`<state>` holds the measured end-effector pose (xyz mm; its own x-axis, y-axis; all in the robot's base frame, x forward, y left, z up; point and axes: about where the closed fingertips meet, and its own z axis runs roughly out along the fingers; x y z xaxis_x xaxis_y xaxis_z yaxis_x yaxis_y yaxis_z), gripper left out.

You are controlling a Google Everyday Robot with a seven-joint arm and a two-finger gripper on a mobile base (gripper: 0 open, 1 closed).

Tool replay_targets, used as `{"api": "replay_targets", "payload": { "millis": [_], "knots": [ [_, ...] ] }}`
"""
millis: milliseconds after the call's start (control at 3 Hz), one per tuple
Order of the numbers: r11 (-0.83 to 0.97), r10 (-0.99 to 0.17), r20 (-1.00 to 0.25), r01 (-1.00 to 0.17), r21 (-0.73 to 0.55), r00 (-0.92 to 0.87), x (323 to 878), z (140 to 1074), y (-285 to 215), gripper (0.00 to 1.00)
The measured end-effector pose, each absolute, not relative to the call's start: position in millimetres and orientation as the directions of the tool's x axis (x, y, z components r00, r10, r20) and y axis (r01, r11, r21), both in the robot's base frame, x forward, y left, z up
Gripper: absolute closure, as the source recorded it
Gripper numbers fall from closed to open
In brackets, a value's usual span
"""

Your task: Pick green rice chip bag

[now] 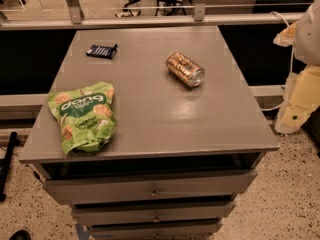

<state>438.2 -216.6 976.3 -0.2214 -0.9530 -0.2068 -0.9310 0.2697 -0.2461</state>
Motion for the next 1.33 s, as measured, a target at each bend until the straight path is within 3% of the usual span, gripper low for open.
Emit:
{"api": "replay_targets", "payload": {
  "millis": [667, 1000, 1333],
  "knots": [
    [0.249, -0.957, -0.210, -0.935, -0.251, -0.199, 439.5, 977.2, -212.5, 0.00],
    [0.128, -0.966, -0.250, -0.958, -0.255, -0.062, 447.0, 969.8, -182.1, 0.00],
    [-0.132, -0.912, -0.341, -0.951, -0.280, 0.227, 459.9, 953.6, -99.4, 0.00]
  ]
}}
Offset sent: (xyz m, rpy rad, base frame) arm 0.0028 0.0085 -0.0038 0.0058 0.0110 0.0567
